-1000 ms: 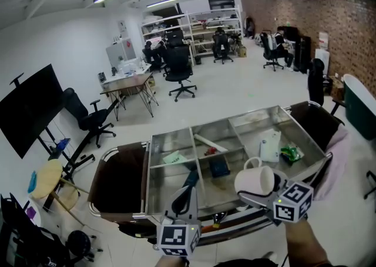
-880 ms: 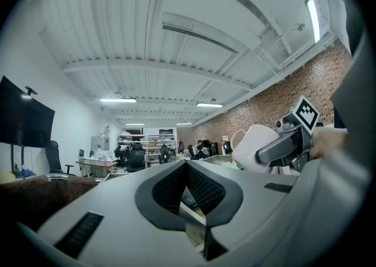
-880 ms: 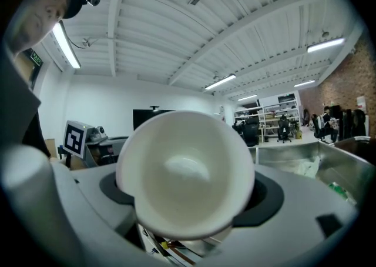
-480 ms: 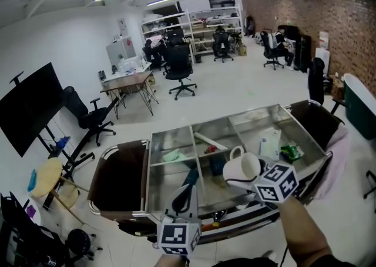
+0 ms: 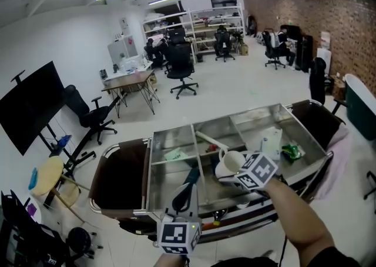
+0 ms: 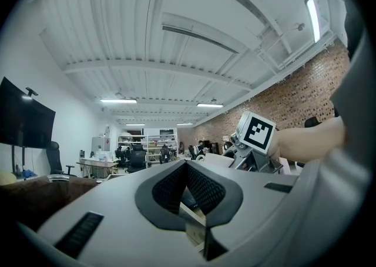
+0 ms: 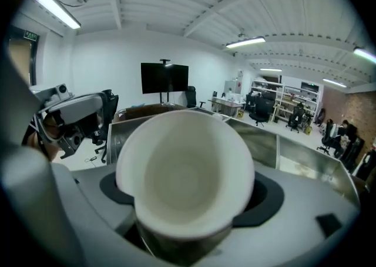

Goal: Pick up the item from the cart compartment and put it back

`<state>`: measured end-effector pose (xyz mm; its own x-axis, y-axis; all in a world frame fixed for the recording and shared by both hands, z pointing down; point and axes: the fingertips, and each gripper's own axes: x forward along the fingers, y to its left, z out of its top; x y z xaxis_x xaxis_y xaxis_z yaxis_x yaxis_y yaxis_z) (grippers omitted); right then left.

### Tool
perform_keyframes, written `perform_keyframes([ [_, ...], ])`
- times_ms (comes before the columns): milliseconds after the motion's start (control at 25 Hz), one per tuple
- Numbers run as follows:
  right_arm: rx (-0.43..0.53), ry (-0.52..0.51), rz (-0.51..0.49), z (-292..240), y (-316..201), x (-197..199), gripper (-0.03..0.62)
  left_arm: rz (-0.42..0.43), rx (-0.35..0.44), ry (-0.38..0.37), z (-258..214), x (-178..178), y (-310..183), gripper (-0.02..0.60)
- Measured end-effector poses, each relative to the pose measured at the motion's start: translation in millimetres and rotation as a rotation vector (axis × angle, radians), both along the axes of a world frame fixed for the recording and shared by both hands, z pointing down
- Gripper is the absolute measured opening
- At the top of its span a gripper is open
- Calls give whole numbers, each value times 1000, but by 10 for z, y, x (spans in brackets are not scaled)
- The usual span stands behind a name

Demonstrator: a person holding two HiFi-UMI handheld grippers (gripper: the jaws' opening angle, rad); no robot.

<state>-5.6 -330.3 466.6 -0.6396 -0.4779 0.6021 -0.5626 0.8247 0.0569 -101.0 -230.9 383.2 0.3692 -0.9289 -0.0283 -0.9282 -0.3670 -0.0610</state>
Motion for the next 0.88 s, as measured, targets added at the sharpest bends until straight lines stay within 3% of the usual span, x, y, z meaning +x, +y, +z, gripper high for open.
perform_keyframes([
  [280,-39,147,-49,277,-42,-112,471,-5,10,-4,-9,-31,4,0],
  [720,-64,227,-93,517,-43,-152,476,-11,-2,1,18,-56,3,0],
  [880,-41,184,-111,427,-32,-178,483,-9,4,0,19,-31,13,0],
])
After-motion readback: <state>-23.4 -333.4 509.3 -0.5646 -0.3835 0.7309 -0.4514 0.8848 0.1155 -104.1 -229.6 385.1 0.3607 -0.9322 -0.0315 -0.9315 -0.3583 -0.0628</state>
